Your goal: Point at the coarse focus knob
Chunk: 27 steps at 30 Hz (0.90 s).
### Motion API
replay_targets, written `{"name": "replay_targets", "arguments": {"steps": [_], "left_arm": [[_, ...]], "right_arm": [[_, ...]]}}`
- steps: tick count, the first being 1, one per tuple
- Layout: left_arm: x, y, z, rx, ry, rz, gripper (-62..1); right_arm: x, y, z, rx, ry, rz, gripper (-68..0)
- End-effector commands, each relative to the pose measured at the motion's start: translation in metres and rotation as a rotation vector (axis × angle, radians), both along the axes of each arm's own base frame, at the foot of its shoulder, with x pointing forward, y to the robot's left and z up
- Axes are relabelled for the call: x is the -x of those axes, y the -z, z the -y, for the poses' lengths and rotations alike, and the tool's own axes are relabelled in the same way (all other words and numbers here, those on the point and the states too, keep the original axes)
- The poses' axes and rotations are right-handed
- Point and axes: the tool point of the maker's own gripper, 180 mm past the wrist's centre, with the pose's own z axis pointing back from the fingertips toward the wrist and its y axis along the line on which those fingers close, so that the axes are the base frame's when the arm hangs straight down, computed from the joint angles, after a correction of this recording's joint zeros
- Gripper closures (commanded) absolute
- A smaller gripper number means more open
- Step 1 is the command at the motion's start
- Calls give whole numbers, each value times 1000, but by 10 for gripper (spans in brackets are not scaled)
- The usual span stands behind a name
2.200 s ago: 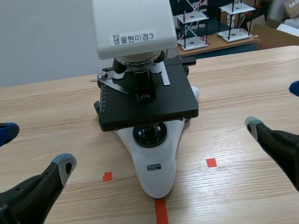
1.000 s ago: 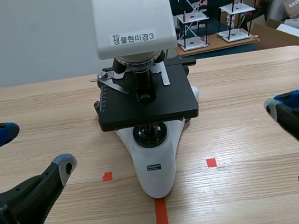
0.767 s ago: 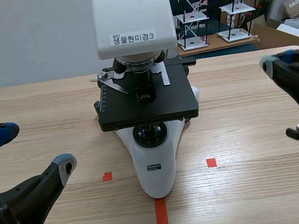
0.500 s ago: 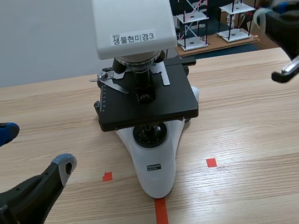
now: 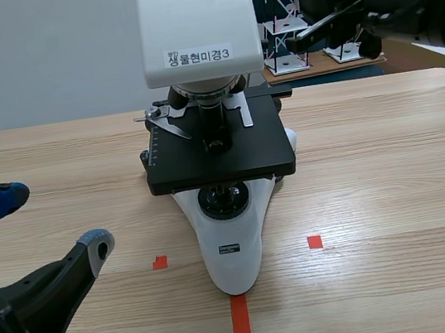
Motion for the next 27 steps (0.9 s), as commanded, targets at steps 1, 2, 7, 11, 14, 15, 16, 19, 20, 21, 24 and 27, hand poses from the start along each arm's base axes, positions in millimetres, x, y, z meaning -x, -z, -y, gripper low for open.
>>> {"name": "replay_targets", "arguments": {"steps": [1,2,7,11,14,15,16,19,20,21,24,27], "left_arm": [[0,-8,4,20,8,23,-623],[0,-8,4,20,8,23,-623],[-1,-8,4,21,8,24,-623],[-1,-8,4,20,8,24,-623],[-1,-8,4,20,8,24,-623],[-1,-8,4,20,8,24,-623],[-1,-8,4,21,8,24,-623],[0,-8,4,20,8,24,-623],[0,-8,4,20,8,24,-623],[0,-8,4,20,8,24,-623],[0,-8,4,20,8,24,-623],[0,-8,4,20,8,24,-623]], "right_arm": [[-9,-3,8,-1,19,12,2],[-14,2,10,-6,26,-3,2],[-34,20,8,1,27,-93,2],[-40,18,6,-21,13,-117,2],[-39,15,0,-28,-28,-127,2],[-38,15,-2,-31,-37,-135,2],[-38,16,-2,-36,-40,-147,2],[-36,20,-4,-55,-49,-185,2],[-35,22,-5,-60,-53,-199,2],[-35,23,-5,-61,-54,-207,2],[-34,23,-5,-62,-53,-210,2],[-34,26,-5,-55,-52,-223,2]]}}
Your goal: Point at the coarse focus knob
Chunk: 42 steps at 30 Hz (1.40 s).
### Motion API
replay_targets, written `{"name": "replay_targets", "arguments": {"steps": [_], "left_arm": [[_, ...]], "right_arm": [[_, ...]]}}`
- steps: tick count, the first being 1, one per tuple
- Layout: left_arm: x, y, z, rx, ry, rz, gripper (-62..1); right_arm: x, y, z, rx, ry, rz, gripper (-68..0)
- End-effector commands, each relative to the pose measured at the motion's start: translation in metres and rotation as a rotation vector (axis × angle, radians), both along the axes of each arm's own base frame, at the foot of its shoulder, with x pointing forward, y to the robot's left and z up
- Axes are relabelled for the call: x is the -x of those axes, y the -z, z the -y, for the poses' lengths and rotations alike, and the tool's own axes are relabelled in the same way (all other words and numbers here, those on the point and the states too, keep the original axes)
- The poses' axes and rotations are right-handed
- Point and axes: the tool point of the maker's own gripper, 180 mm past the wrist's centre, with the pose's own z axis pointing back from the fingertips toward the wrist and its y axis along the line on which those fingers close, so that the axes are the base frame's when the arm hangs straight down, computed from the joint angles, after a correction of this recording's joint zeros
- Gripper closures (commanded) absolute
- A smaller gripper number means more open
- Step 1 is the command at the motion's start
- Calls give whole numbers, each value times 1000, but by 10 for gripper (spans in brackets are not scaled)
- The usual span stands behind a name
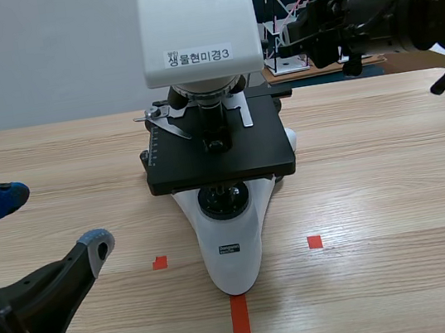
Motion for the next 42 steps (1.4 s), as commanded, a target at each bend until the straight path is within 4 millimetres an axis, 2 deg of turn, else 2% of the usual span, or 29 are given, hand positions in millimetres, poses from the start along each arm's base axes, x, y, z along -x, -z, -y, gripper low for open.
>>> {"name": "replay_targets", "arguments": {"steps": [1,12,42], "left_arm": [[0,-8,4,20,8,24,-623],[0,-8,4,20,8,24,-623],[0,-8,4,20,8,24,-623]], "right_arm": [[-2,-18,-1,-4,-10,41,2],[2,-10,-2,-10,-14,10,2],[1,-11,-3,-13,-14,13,2]]}}
